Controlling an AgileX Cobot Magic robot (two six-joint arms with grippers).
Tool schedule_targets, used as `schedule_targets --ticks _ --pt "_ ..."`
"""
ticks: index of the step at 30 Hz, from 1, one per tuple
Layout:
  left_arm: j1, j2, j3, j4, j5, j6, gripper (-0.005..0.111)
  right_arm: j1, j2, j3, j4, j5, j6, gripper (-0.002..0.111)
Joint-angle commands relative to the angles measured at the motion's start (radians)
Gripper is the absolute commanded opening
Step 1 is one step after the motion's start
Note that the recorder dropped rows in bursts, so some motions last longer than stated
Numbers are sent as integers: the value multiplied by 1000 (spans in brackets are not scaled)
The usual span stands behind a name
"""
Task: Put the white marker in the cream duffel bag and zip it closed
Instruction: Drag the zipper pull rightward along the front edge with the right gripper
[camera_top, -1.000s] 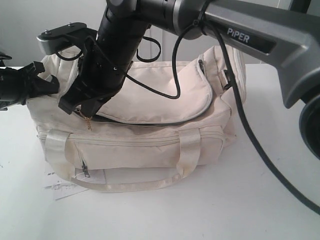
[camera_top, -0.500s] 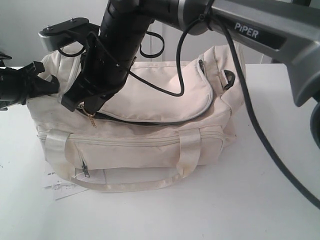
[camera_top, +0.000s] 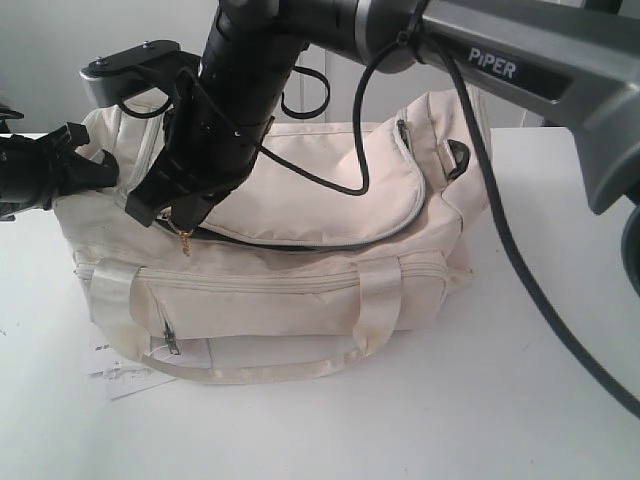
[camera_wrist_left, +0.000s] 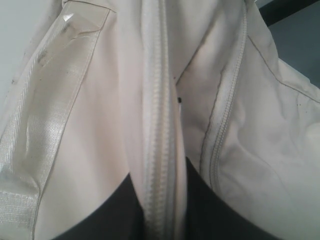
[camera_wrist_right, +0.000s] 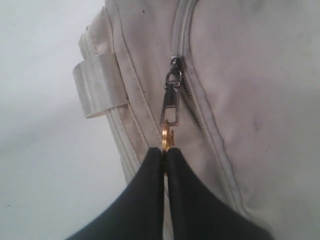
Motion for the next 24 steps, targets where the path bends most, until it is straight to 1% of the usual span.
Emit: schedule_targets --ticks 1,13,18,24 --pt "1 0 5 -26 -8 3 0 -3 -17 4 -38 27 17 0" --pt "1 0 5 -26 -8 3 0 -3 -27 6 -44 27 43 0" --pt "1 0 5 -26 -8 3 0 -3 -37 55 -44 27 51 0" --pt "1 0 5 -26 -9 3 0 -3 -39 62 -49 27 49 0"
